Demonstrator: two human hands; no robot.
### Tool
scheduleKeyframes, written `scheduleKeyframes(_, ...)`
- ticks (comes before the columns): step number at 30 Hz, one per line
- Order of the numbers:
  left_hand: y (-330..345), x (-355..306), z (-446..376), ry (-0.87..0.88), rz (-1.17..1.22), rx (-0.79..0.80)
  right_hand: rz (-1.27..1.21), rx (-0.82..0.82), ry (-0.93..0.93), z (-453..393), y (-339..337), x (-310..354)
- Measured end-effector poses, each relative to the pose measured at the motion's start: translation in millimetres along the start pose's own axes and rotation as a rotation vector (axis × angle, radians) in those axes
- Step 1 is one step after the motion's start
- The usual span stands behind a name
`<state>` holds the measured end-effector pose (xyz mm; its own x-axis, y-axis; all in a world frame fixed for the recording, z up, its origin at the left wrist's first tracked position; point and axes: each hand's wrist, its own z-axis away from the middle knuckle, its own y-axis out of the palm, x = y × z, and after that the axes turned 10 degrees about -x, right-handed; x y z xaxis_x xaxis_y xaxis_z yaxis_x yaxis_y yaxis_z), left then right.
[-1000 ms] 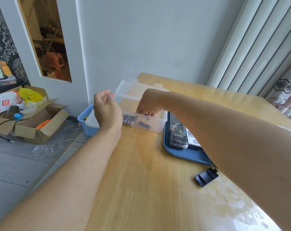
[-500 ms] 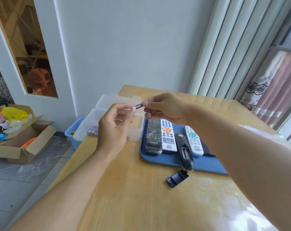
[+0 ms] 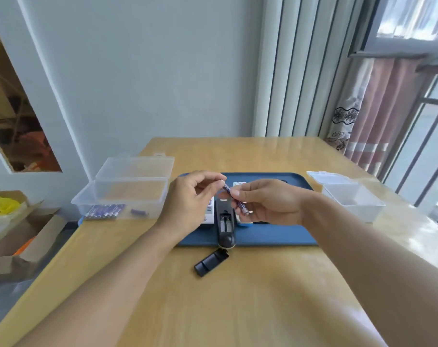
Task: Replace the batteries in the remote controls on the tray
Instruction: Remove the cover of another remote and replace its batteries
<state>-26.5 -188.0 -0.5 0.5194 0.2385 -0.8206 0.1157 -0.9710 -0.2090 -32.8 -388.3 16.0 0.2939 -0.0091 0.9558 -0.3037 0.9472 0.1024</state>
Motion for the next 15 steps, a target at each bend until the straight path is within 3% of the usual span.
scheduleKeyframes(3, 14.2, -1.2, -1.9, 0.009, -0.089, 0.031, -0.108, -0.036, 0.015, 3.0, -10.9, -10.9)
scheduleKeyframes(7, 13.4, -10.7, 2.1, -0.179, -0.431, -0.019, -0.345, -0.061, -0.003, 5.1, -22.1, -20.8)
scheduleKeyframes(11, 17.7, -30.8, 22.6, -0.245, -0.995, 0.189, -0.478, -0.076, -0.029, 10.8, -29.3, -19.7)
scheduleKeyframes(15, 31.9, -32.1, 35.8, -0.230, -1.190, 0.232, -0.433, -0.044, -0.034, 14.5, -31.6, -22.2)
